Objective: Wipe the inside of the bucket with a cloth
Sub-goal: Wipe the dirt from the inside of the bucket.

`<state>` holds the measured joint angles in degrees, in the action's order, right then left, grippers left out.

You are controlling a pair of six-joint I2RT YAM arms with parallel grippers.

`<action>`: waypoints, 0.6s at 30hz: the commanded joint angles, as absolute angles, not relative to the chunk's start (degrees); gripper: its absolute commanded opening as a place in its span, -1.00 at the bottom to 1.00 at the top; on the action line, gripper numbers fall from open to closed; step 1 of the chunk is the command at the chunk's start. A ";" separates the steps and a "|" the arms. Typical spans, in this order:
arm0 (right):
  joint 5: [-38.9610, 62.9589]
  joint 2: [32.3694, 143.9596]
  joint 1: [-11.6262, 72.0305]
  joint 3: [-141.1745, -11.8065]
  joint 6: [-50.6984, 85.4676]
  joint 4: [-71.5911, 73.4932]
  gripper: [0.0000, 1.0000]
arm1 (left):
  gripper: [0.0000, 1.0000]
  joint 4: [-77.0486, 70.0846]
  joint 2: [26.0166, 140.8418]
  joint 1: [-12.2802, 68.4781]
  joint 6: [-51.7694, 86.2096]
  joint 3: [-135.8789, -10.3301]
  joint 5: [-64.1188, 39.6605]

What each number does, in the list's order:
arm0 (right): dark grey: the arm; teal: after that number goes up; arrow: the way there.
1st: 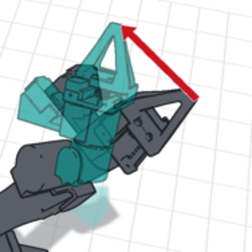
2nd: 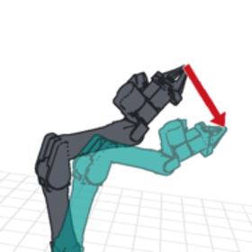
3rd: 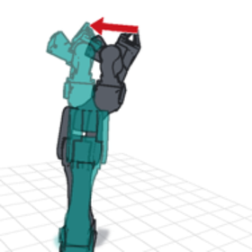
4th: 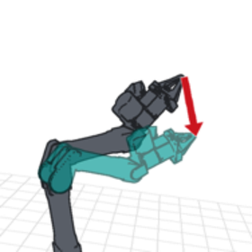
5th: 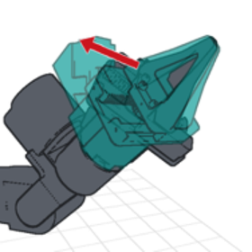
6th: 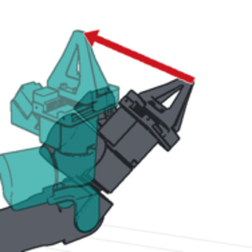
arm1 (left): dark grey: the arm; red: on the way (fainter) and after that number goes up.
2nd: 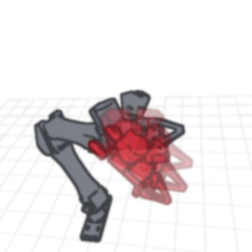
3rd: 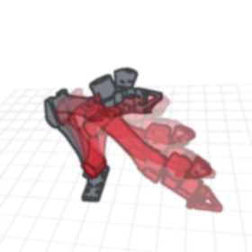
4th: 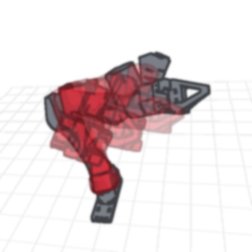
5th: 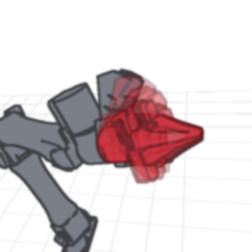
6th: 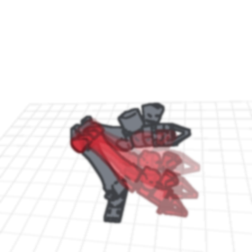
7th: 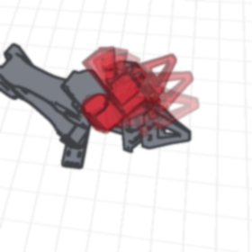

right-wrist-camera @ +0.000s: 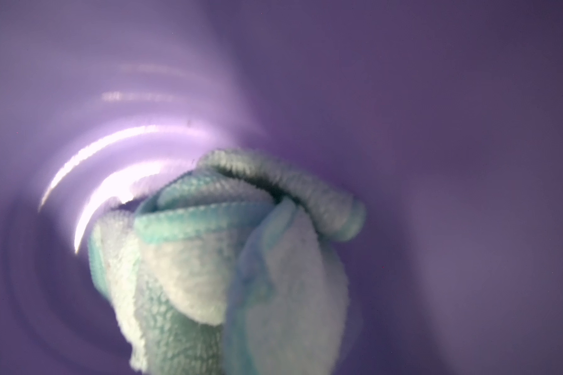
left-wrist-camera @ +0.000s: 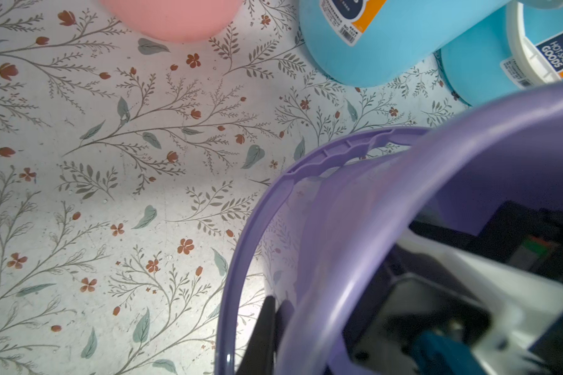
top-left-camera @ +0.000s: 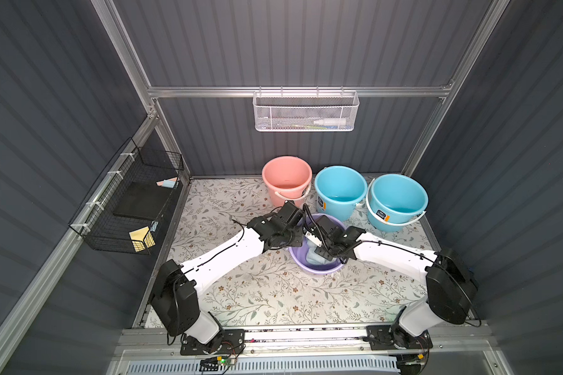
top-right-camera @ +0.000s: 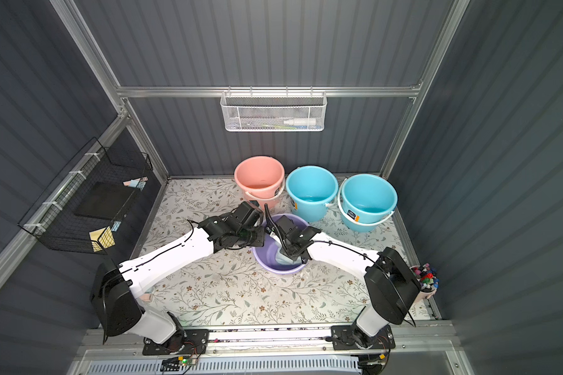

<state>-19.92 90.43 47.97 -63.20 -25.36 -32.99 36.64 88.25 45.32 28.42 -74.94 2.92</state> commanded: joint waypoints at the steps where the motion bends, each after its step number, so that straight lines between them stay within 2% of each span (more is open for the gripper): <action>1: -17.47 89.50 47.55 -65.33 -27.24 -48.84 -1.00 | -1.00 39.31 86.97 45.02 28.07 -76.90 3.76; 7: -7.74 89.45 47.56 -66.00 -28.85 -59.54 -1.00 | -1.00 39.90 86.88 45.05 27.85 -77.38 4.48; 12: 4.65 91.02 47.46 -67.23 -29.64 -66.75 -1.00 | -1.00 39.64 87.01 45.06 27.64 -77.45 4.13; 18: 18.58 91.63 47.16 -66.72 -27.24 -61.82 -1.00 | -1.00 38.81 87.02 45.08 27.69 -77.25 3.50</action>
<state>7.68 91.13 47.03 -67.29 -27.18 -56.34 40.01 88.25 46.57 27.42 -75.31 -1.54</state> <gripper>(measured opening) 0.068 0.119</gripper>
